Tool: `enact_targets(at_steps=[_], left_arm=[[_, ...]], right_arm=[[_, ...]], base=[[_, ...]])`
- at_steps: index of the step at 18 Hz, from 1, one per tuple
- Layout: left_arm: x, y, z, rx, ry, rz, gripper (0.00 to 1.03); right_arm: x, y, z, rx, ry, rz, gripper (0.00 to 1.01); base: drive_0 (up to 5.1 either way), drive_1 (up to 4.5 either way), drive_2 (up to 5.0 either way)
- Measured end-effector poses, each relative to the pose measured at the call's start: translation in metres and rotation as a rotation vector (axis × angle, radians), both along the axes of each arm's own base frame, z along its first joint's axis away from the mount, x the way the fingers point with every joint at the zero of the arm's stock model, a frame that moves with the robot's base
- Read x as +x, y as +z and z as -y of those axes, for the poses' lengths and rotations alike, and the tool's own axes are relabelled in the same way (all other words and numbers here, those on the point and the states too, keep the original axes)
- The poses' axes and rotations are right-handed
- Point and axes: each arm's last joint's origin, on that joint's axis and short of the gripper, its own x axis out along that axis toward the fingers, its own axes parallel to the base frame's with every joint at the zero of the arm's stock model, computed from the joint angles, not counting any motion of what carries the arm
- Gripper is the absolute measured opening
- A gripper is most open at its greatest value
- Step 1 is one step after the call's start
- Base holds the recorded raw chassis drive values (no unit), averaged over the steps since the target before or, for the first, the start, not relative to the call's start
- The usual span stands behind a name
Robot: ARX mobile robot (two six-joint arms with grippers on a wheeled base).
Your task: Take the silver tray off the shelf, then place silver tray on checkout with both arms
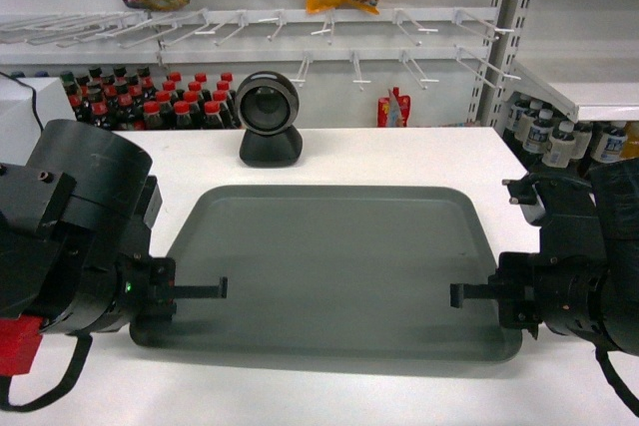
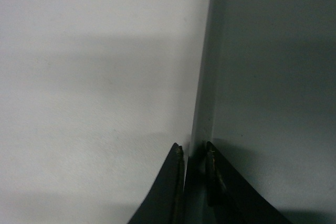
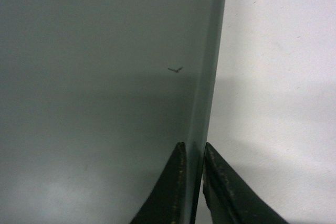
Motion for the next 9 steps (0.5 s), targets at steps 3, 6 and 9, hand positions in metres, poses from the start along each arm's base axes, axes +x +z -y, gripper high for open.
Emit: enact_targets(at_steps=[3,6,9], left_arm=[[0.001,0.002,0.002,-0.015,0.031,0.019,0.38],[-0.014,0.031,-0.003,-0.065,0.062,0.101,0.67],[-0.028,0.108,-0.009,-0.129,0.045,0.544,0.85]], right_arm=[[0.0,0.003,0.002,-0.002,0.016,0.005,0.35],[-0.005,0.032,0.02,0.02,-0.021,0.075,0.64],[-0.017,0.033,0.031,-0.103,-0.154,0.406,0.52]], base=[[0.0,0.0,0.0],[0.0,0.0,0.0],[0.0,0.0,0.0]])
